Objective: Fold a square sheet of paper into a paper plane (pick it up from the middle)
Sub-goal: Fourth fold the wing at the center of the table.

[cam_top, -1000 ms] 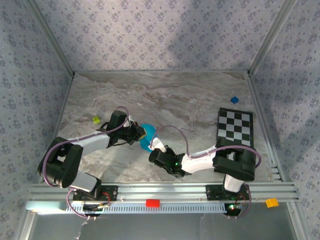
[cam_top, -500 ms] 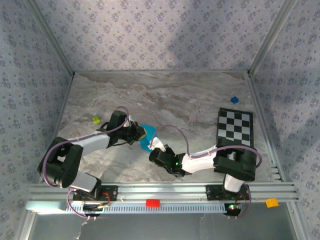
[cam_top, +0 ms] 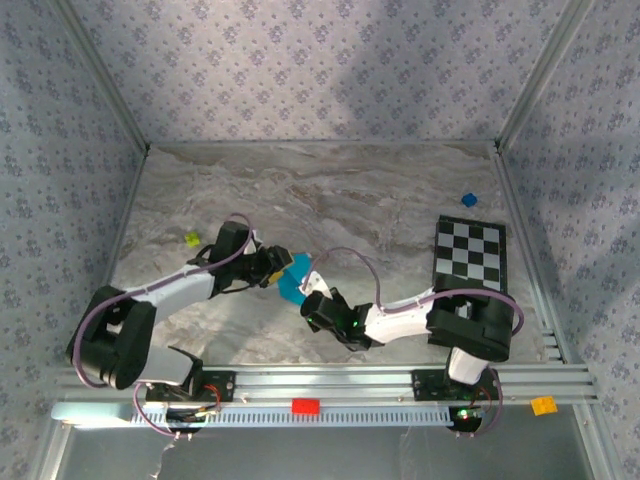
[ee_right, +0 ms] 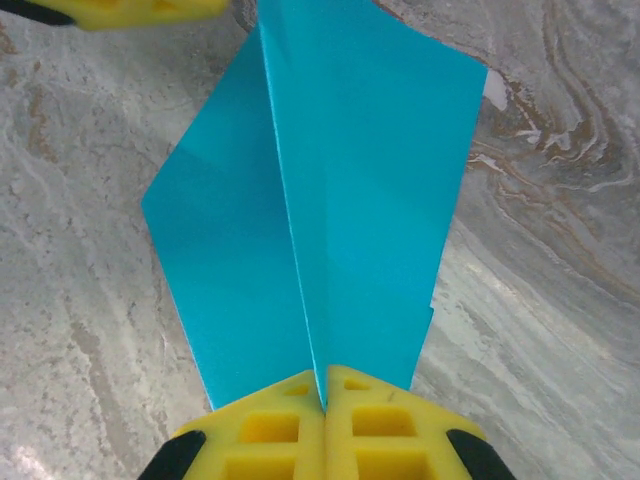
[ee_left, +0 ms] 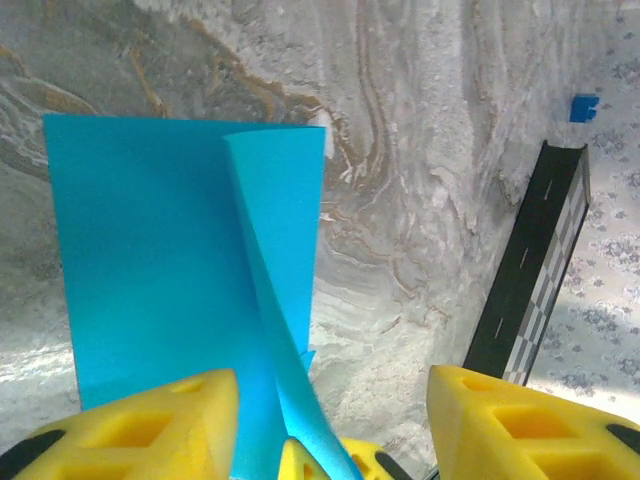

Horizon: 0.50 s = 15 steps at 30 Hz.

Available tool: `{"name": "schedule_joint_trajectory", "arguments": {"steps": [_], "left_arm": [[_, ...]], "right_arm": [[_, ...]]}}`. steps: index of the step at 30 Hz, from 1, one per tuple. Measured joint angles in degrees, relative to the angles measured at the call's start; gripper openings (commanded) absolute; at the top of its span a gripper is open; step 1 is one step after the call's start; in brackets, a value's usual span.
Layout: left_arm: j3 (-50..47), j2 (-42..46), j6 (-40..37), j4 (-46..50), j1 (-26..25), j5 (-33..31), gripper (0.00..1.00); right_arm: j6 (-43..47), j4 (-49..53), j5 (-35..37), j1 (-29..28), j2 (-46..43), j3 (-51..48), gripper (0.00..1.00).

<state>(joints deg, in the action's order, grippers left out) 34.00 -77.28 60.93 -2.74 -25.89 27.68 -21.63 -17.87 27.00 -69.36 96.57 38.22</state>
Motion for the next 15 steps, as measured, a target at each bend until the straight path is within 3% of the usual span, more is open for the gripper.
{"name": "schedule_joint_trajectory", "arguments": {"steps": [7,15], "left_arm": [[0.0,2.6,-0.4,3.0,0.1,-1.9,0.54],[0.0,2.6,-0.2,4.0,0.1,-2.5,0.39]], "right_arm": [[-3.5,-2.8,-5.3,2.4,1.2,-0.4,0.01],[-7.6,-8.5,-11.2,4.8,1.6,-3.0,0.02]]}}
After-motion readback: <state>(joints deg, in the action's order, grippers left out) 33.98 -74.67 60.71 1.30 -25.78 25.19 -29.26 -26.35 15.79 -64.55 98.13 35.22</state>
